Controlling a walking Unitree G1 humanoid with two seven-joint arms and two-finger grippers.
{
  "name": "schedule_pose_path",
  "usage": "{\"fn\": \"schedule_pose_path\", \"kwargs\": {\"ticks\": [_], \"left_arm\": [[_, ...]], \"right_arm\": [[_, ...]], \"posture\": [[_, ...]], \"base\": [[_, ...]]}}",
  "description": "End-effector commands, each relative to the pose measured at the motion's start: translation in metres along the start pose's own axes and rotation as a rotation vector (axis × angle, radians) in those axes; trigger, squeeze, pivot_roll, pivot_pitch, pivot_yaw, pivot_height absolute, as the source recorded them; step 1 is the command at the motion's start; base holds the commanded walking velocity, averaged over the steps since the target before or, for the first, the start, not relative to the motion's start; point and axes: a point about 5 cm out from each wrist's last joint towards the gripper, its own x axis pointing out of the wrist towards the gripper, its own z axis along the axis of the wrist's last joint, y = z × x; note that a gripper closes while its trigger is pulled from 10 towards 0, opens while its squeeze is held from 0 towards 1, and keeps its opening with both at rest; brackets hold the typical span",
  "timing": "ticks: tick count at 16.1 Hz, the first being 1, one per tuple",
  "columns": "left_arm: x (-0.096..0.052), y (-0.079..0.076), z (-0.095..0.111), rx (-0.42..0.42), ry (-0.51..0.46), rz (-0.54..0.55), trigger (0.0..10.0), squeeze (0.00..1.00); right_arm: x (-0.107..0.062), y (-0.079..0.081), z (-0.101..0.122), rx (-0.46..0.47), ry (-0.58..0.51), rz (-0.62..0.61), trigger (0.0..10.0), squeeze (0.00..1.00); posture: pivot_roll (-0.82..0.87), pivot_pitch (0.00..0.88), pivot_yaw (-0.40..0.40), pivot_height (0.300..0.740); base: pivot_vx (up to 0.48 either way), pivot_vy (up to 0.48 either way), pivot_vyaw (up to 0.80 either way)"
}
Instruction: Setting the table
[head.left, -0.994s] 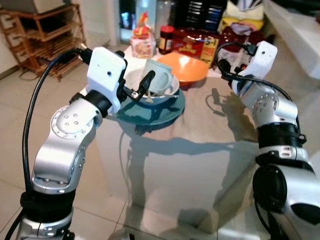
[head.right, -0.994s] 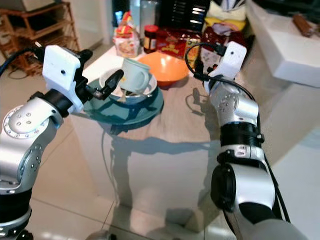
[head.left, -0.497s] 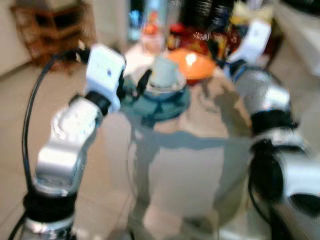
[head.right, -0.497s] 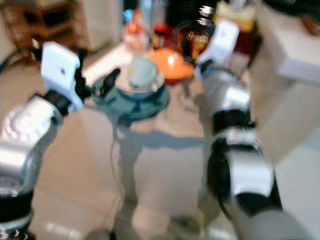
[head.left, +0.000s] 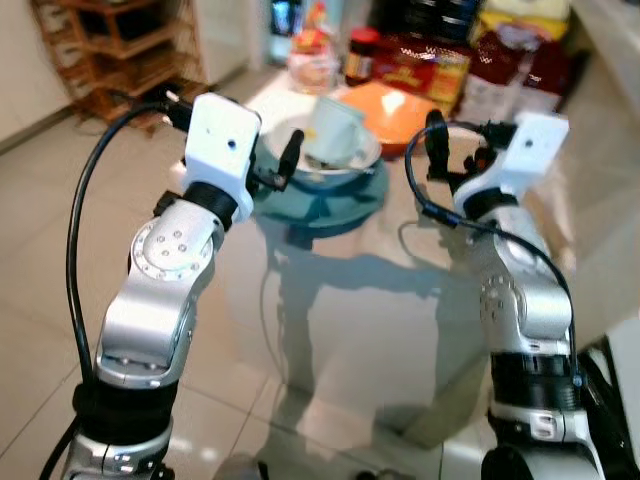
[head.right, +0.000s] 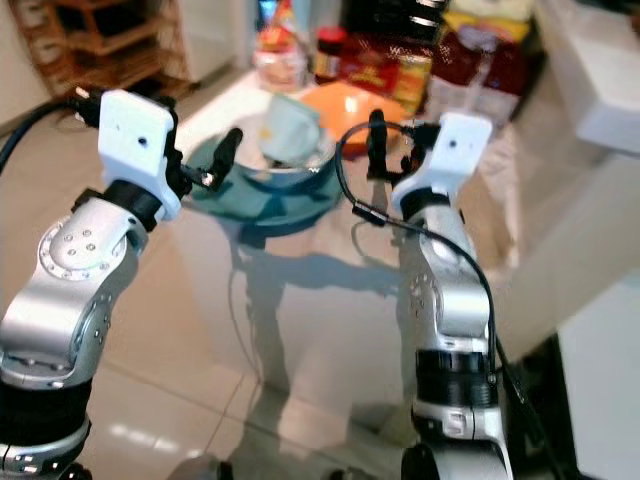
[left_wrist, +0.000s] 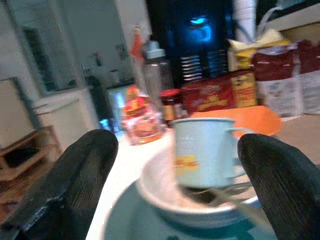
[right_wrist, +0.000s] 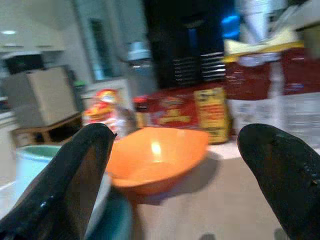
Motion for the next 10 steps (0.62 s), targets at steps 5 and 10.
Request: {"fn": "schedule_pose_path", "kwargs": {"ticks": [5,10], "left_arm": [[0.001,-0.001,0.004,0.033,-0.024,-0.011,10.0,0.00],[0.001,0.003,0.005,0.017,-0.034,-0.011,10.0,0.00]], "right_arm": [[0.013,0.004,0.012,0.024,0.041,0.013,10.0,0.00],[0.015,0.014,0.007,0.037,0.109,0.073,10.0,0.00]], "posture": [[0.11,0.052,-0.065,0.740],[0.11,0.049,-0.066,0.740]], "base": [[0.000,0.000,0.00],[0.078,0.000,-0.12]]}}
